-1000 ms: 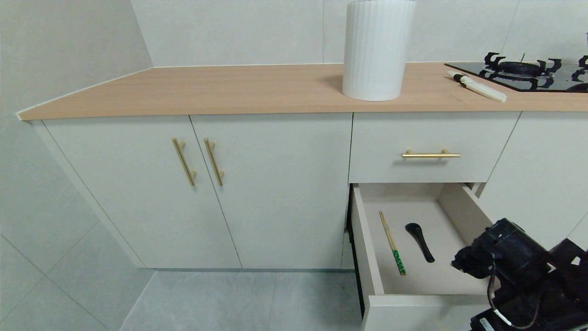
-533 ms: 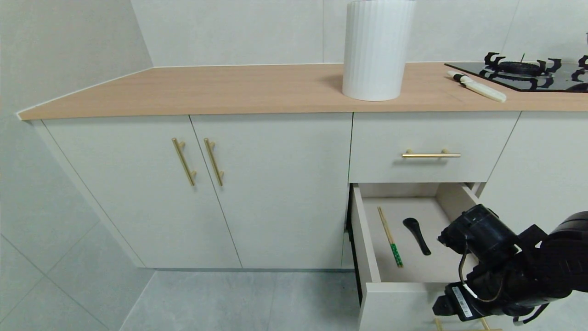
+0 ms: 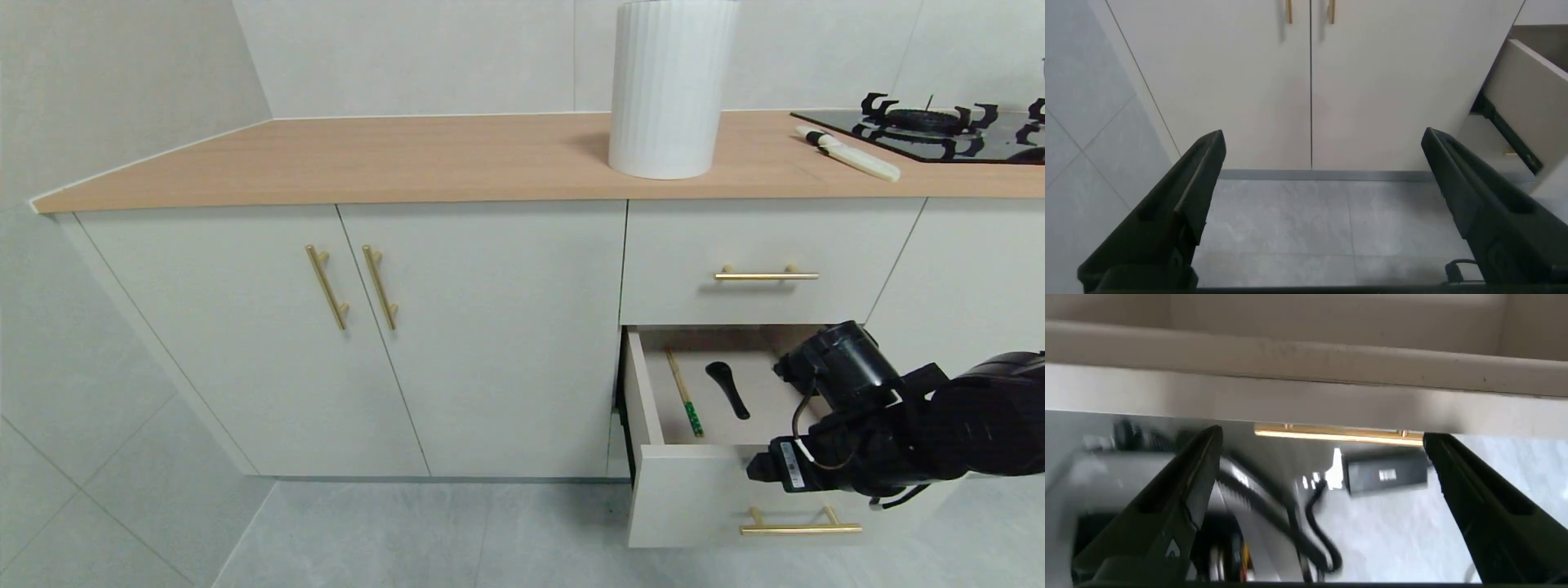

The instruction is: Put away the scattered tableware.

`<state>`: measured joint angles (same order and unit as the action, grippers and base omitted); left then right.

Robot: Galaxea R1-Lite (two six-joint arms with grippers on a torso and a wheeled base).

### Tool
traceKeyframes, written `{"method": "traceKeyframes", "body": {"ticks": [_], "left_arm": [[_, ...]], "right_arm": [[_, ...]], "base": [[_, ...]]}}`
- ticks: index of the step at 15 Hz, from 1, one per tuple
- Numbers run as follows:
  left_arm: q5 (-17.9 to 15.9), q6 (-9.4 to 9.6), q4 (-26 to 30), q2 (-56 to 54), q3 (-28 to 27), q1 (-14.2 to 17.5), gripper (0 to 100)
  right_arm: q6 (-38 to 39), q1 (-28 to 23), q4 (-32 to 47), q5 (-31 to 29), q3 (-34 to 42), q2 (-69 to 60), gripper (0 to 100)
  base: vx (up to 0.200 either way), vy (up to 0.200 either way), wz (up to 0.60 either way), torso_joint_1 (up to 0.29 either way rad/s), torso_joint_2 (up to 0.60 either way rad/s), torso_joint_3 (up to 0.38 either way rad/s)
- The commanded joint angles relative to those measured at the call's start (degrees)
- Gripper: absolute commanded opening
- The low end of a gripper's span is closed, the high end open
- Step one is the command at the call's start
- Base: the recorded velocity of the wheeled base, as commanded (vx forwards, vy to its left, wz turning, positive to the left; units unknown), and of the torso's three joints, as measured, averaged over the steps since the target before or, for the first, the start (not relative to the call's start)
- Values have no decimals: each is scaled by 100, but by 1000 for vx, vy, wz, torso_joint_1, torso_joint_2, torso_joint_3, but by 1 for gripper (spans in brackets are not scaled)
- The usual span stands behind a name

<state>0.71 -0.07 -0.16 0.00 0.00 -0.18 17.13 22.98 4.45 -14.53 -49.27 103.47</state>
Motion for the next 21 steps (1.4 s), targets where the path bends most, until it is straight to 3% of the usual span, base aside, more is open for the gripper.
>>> {"method": "traceKeyframes", "body": {"ticks": [1,6,10,14,21], "left_arm": [[0,-1,-2,9,0,1,100],[8,-1,-2,0,0,1,100],[8,-1,-2,9,0,1,100],[8,-1,-2,9,0,1,100],[8,-1,-2,9,0,1,100]], "right_arm": [[36,-118,-392,-32,-38,366,100],[45,-303,-1218,-103,76,630,100],[45,-435,-2370,-208,287,955,100],[36,-505,-4154,-551,524,1588,100],[1,-619,-6219,-612,533,2634,100]], "base": [[0,0,0,0,0,0],[0,0,0,0,0,0],[0,0,0,0,0,0],[0,0,0,0,0,0],[0,0,0,0,0,0]]}}
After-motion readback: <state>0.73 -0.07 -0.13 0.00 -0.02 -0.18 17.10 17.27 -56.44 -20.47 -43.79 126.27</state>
